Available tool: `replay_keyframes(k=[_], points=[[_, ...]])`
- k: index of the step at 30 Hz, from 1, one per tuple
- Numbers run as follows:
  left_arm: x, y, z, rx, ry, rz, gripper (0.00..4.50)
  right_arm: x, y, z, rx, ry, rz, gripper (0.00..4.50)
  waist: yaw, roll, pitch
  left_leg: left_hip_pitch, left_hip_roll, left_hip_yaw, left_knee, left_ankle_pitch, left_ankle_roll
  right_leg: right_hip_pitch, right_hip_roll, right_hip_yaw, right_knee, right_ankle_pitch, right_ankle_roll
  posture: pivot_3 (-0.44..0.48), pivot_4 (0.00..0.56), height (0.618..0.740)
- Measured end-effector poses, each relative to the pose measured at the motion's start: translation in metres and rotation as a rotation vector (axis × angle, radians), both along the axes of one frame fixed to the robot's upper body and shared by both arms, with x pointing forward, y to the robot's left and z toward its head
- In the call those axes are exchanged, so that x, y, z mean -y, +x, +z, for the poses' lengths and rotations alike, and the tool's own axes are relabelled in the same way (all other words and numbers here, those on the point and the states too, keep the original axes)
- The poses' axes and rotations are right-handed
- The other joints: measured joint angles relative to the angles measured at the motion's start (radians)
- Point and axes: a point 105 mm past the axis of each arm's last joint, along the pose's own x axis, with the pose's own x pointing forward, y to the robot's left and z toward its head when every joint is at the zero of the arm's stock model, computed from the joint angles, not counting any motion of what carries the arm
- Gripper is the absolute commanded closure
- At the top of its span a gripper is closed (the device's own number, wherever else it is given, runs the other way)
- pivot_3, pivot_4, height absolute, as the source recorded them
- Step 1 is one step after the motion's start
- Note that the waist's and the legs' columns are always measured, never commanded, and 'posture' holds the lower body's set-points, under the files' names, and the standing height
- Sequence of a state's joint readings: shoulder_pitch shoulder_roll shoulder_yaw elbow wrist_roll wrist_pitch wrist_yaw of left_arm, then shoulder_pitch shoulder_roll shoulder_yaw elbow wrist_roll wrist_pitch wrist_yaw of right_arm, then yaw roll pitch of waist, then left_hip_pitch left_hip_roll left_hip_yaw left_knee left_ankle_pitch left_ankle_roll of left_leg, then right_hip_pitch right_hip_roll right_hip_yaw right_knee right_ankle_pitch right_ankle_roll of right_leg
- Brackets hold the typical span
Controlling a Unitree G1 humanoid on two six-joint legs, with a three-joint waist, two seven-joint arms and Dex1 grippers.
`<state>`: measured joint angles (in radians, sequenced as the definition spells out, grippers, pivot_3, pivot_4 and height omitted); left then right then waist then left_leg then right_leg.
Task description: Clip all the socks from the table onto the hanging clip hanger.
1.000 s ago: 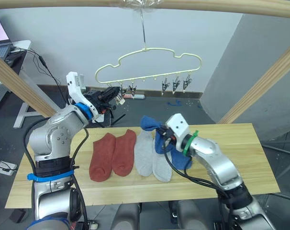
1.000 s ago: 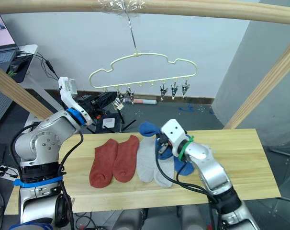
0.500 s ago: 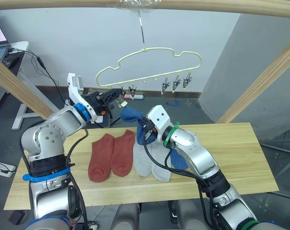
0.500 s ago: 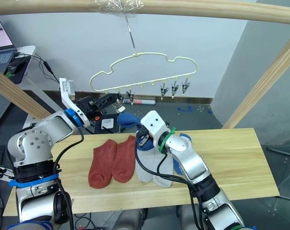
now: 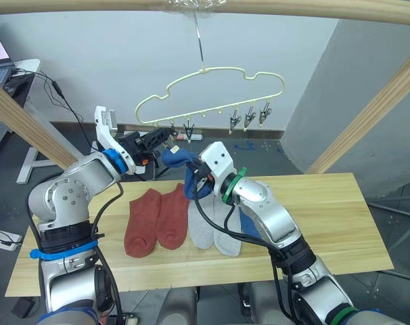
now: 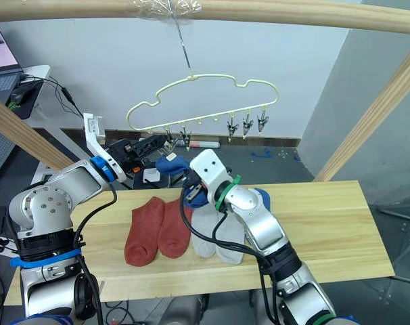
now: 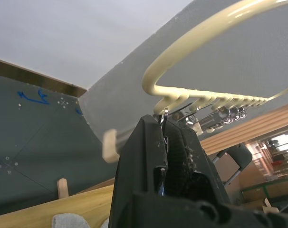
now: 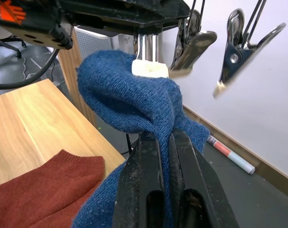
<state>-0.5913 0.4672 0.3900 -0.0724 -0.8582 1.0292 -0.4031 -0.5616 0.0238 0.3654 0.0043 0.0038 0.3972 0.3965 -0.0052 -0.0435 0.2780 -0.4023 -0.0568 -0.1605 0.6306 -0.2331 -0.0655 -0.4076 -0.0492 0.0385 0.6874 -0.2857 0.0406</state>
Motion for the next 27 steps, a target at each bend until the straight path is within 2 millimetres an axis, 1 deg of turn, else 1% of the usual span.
replay_keyframes(k=[4,5,8,12,13,16,20,21,22,24,26,27], points=[[0.001,-0.001,0.004,0.020,-0.004,-0.003,3.15,0.000,0.000,0.000,-0.001,0.003,-0.001,4.50,0.000,0.000,0.000,0.000,0.000,0.000,0.000,0.000,0.000,-0.001,0.000,0.000,0.002,0.000,0.000,0.094,0.206,0.740],[0.002,-0.001,0.005,0.025,-0.005,-0.007,2.93,0.000,0.000,0.000,-0.001,0.003,-0.001,4.50,0.000,0.000,0.000,0.000,0.000,0.000,0.000,0.000,-0.001,-0.001,0.000,0.000,0.002,0.000,0.000,0.094,0.206,0.740],[0.004,-0.004,0.008,0.040,-0.004,-0.018,2.00,-0.001,0.000,0.000,-0.002,0.003,0.003,4.50,0.000,0.000,0.000,0.000,0.000,0.000,0.000,0.001,-0.001,-0.001,0.000,0.000,0.004,0.000,0.000,0.092,0.209,0.740],[0.001,-0.006,0.002,0.029,0.001,-0.008,0.79,-0.002,-0.002,-0.001,-0.009,0.003,0.022,4.50,-0.001,0.000,0.000,0.001,0.000,0.000,0.000,0.001,-0.001,-0.002,0.000,0.000,0.005,0.000,0.000,0.092,0.205,0.740],[0.000,-0.006,0.000,0.024,0.006,-0.001,0.55,-0.002,-0.002,-0.001,-0.012,0.005,0.026,4.50,-0.001,0.000,0.000,0.001,0.000,0.000,0.000,0.001,-0.001,-0.002,0.000,0.000,0.006,0.000,0.000,0.095,0.204,0.740],[-0.010,-0.009,-0.006,0.023,0.081,0.033,0.55,-0.006,-0.006,-0.003,-0.054,0.017,0.064,4.50,-0.004,0.000,0.000,0.001,0.001,0.001,0.000,0.002,-0.002,-0.003,0.000,0.001,0.008,0.000,0.000,0.097,0.200,0.740],[-0.019,-0.016,-0.022,0.021,0.214,0.051,0.52,-0.023,-0.018,-0.008,-0.248,0.134,0.152,3.36,-0.005,0.000,-0.001,0.002,0.002,0.000,0.000,0.002,-0.003,-0.004,0.001,0.001,0.009,0.001,-0.002,0.108,0.195,0.740],[-0.020,-0.016,-0.023,0.020,0.224,0.051,0.52,-0.026,-0.021,-0.009,-0.288,0.156,0.169,3.10,-0.005,0.000,-0.001,0.001,0.002,0.000,0.000,0.002,-0.003,-0.004,0.001,0.001,0.009,0.001,-0.002,0.112,0.194,0.740],[-0.020,-0.017,-0.023,0.029,0.235,0.052,0.52,-0.029,-0.024,-0.010,-0.336,0.173,0.192,2.73,-0.003,0.000,-0.001,0.001,0.002,-0.001,0.000,0.002,-0.003,-0.004,0.002,0.000,0.009,0.001,-0.003,0.112,0.194,0.740],[-0.025,-0.019,-0.020,0.060,0.300,0.070,0.52,-0.028,-0.025,-0.015,-0.404,0.184,0.198,2.09,-0.001,0.000,-0.001,0.001,0.002,-0.001,0.000,0.003,-0.003,-0.004,0.002,0.000,0.009,0.002,-0.004,0.117,0.189,0.740],[-0.029,-0.020,-0.022,0.077,0.341,0.098,0.52,-0.024,-0.023,-0.018,-0.406,0.163,0.187,1.40,0.002,0.000,-0.006,0.002,0.001,0.000,-0.001,0.004,-0.003,-0.004,0.002,0.000,0.009,0.002,-0.004,0.116,0.183,0.740],[-0.028,-0.022,-0.025,0.082,0.364,0.098,0.52,-0.020,-0.022,-0.022,-0.402,0.139,0.176,1.07,0.004,-0.001,-0.009,0.001,0.002,0.000,-0.001,0.004,-0.003,-0.004,0.002,0.000,0.009,0.002,-0.004,0.120,0.182,0.740]])
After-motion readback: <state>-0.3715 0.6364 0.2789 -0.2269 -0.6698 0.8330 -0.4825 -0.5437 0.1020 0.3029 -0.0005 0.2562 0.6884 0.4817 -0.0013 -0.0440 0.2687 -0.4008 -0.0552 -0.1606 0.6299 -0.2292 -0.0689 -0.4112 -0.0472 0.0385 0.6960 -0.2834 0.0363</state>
